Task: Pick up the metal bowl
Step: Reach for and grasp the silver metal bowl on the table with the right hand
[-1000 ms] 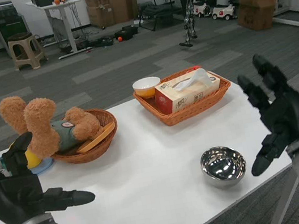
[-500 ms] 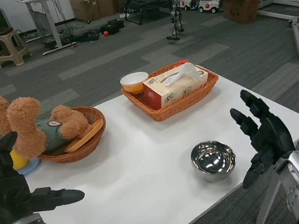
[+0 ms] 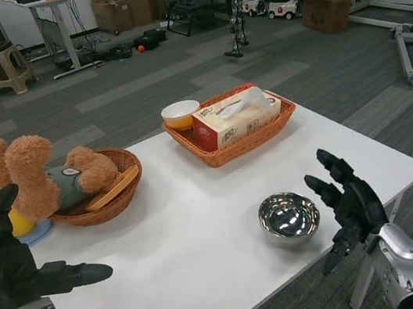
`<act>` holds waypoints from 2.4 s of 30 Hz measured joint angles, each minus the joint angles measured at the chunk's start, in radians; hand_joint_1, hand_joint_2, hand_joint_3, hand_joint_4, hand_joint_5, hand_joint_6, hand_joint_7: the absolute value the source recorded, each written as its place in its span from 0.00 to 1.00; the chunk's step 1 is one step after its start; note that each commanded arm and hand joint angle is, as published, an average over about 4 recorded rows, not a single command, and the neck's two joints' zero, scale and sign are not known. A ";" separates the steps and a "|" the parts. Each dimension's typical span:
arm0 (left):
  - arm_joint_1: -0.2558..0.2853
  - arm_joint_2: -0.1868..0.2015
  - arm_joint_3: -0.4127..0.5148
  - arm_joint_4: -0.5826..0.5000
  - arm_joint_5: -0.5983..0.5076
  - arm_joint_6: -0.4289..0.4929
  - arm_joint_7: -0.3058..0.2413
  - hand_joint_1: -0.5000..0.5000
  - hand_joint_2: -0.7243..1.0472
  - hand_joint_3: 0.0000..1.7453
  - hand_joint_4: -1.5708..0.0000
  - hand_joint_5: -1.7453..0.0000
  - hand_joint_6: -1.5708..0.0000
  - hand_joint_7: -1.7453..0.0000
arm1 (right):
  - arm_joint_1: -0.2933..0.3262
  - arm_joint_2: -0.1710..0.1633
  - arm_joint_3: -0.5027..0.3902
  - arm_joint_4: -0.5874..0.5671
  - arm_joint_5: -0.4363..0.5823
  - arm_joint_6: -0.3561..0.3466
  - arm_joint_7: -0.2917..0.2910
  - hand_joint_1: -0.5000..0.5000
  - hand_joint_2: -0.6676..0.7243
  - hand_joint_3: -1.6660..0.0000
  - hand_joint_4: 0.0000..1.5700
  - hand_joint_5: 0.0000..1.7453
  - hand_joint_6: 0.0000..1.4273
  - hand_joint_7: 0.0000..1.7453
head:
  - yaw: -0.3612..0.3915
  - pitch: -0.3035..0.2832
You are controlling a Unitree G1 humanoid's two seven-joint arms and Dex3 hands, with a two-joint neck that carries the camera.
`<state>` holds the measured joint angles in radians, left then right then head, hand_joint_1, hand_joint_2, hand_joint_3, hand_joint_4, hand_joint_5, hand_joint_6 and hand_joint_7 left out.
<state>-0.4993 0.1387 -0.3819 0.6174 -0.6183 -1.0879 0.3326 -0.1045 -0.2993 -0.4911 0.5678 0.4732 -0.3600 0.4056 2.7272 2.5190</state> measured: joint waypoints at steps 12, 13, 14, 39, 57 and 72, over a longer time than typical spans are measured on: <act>0.000 0.003 -0.002 -0.002 0.000 0.000 0.000 0.04 0.05 0.00 0.29 0.29 1.00 0.96 | -0.072 -0.003 0.098 0.144 -0.092 -0.177 -0.122 0.08 0.78 0.95 0.04 0.39 0.00 0.19 | -0.007 -0.004; 0.000 0.003 -0.002 -0.002 0.000 0.000 0.000 0.04 0.05 0.00 0.29 0.29 1.00 0.96 | -0.079 -0.003 0.106 0.162 -0.094 -0.201 -0.139 0.08 0.78 0.95 0.04 0.39 0.00 0.19 | -0.009 -0.004; 0.000 0.003 -0.002 -0.003 0.000 0.000 0.000 0.04 0.06 0.00 0.29 0.29 1.00 0.96 | -0.084 -0.003 0.113 0.175 -0.095 -0.216 -0.150 0.08 0.80 0.95 0.04 0.39 0.00 0.19 | -0.010 -0.005; 0.000 0.008 -0.008 -0.005 -0.021 0.000 0.000 0.04 0.09 0.00 0.29 0.29 1.00 0.96 | -0.133 -0.003 0.183 0.304 -0.136 -0.252 -0.184 0.08 0.82 0.95 0.02 0.39 0.00 0.19 | -0.012 -0.023; 0.000 0.009 -0.012 -0.005 -0.022 0.001 0.000 0.04 0.05 0.00 0.29 0.29 1.00 0.96 | -0.177 -0.004 0.212 0.353 -0.135 -0.269 -0.211 0.08 0.82 0.95 0.02 0.39 0.00 0.16 | -0.019 -0.024; 0.000 0.009 -0.012 -0.005 -0.022 0.001 0.000 0.04 0.05 0.00 0.29 0.29 1.00 0.96 | -0.177 -0.005 0.210 0.328 -0.125 -0.271 -0.212 0.08 0.82 0.95 0.00 0.39 0.00 0.19 | -0.024 -0.019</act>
<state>-0.4989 0.1477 -0.3944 0.6127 -0.6402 -1.0873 0.3325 -0.2815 -0.3040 -0.2811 0.8957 0.3479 -0.6313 0.1934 2.7030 2.5003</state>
